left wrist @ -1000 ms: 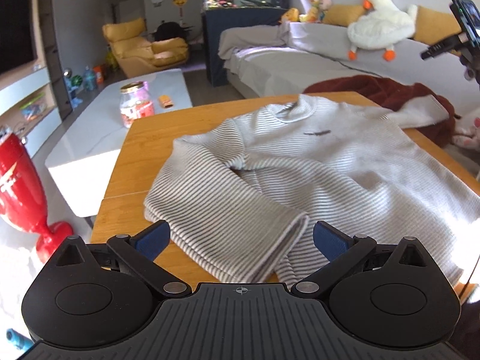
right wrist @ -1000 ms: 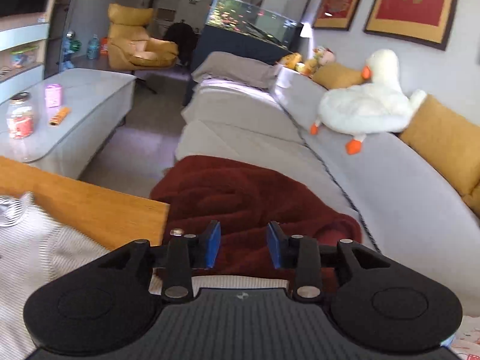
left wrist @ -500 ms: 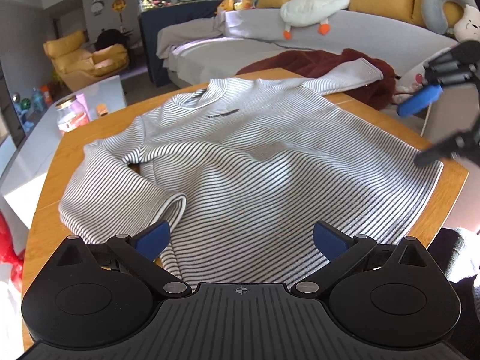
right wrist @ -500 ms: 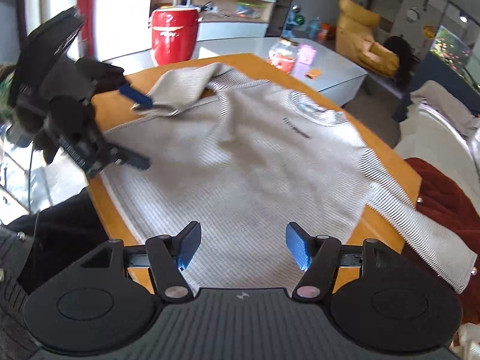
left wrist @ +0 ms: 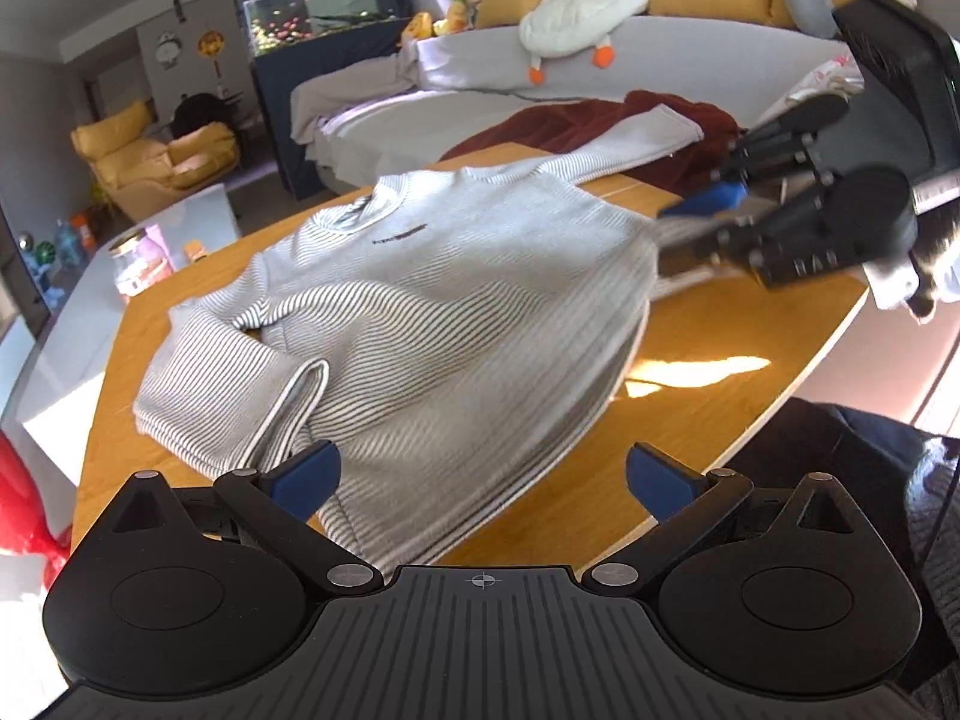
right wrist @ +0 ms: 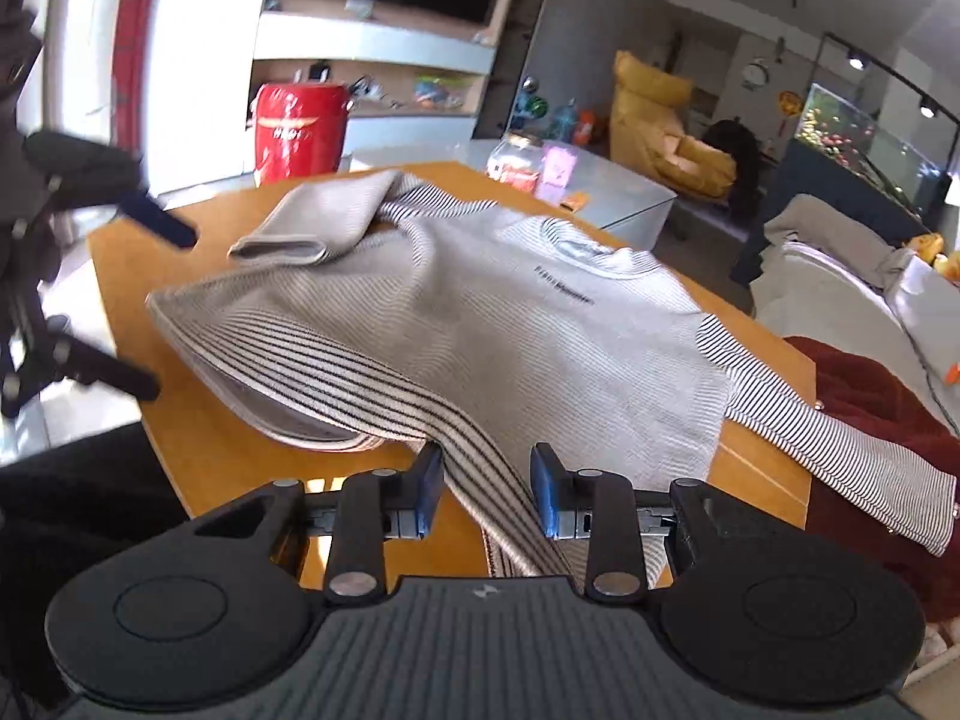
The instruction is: Fold clothes
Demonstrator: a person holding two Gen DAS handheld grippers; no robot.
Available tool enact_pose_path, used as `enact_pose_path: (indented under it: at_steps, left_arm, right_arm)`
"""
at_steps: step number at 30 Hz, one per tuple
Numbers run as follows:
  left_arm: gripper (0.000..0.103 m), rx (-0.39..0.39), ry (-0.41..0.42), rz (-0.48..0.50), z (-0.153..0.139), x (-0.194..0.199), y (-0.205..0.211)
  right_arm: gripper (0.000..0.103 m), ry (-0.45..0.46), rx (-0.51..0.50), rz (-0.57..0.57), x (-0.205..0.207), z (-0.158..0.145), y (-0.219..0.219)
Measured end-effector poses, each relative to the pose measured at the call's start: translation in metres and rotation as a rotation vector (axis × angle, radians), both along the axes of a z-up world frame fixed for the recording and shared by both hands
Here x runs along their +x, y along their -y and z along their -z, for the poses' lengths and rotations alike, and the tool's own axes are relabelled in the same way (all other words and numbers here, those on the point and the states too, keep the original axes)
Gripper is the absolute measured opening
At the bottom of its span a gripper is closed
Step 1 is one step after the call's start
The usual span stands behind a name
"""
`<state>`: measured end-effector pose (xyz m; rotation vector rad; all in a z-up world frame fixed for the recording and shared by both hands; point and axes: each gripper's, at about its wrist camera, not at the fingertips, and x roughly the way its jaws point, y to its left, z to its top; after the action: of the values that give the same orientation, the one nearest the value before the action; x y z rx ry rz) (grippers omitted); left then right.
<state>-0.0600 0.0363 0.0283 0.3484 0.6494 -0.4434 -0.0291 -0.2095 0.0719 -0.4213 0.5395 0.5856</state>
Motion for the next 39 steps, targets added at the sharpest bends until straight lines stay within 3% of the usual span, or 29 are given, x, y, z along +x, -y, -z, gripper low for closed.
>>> enact_pose_path:
  at_steps: [3, 6, 9, 11, 14, 17, 21, 26, 29, 31, 34, 39]
  left_arm:
    - [0.103, 0.056, -0.005, -0.099, 0.011, 0.013, -0.008]
    - [0.103, 0.021, 0.013, -0.259, 0.007, 0.033, -0.029]
    - [0.103, -0.083, 0.019, -0.394, -0.005, 0.048, -0.055]
    - [0.103, -0.09, 0.033, -0.442, -0.01, 0.053, -0.063]
    - [0.103, -0.067, 0.06, -0.452, -0.016, 0.053, -0.068]
    - [0.103, -0.036, 0.109, -0.431, -0.028, 0.043, -0.069]
    - [0.103, -0.019, 0.162, -0.382, -0.044, 0.026, -0.064]
    - [0.103, -0.025, 0.05, -0.33, -0.035, 0.019, -0.063]
    - [0.103, -0.084, -0.019, -0.259, -0.031, 0.011, -0.066]
    - [0.103, -0.146, -0.052, -0.214, -0.033, 0.006, -0.071]
    - [0.103, -0.216, -0.027, -0.204, -0.043, 0.002, -0.078]
    - [0.103, -0.205, 0.017, -0.274, -0.04, 0.017, -0.084]
  right_arm:
    - [0.031, 0.025, 0.024, 0.019, -0.001, -0.005, 0.005]
    - [0.034, 0.026, 0.028, 0.035, -0.005, -0.003, 0.015]
    - [0.048, 0.023, -0.006, 0.089, -0.008, 0.008, 0.026]
    - [0.051, 0.02, -0.035, 0.131, -0.01, 0.016, 0.034]
    - [0.051, -0.006, -0.061, 0.217, -0.01, 0.027, 0.05]
    - [0.051, 0.047, -0.079, 0.293, -0.013, 0.017, 0.064]
    - [0.057, 0.031, -0.076, 0.248, -0.021, 0.011, 0.066]
    - [0.068, 0.011, -0.073, 0.191, -0.032, 0.003, 0.07]
    - [0.073, -0.008, -0.059, 0.152, -0.039, -0.003, 0.071]
    - [0.078, -0.071, 0.05, 0.089, -0.046, -0.013, 0.071]
    - [0.083, -0.116, 0.232, 0.028, -0.042, -0.037, 0.065]
    - [0.083, -0.202, 0.493, 0.002, 0.006, -0.057, 0.034]
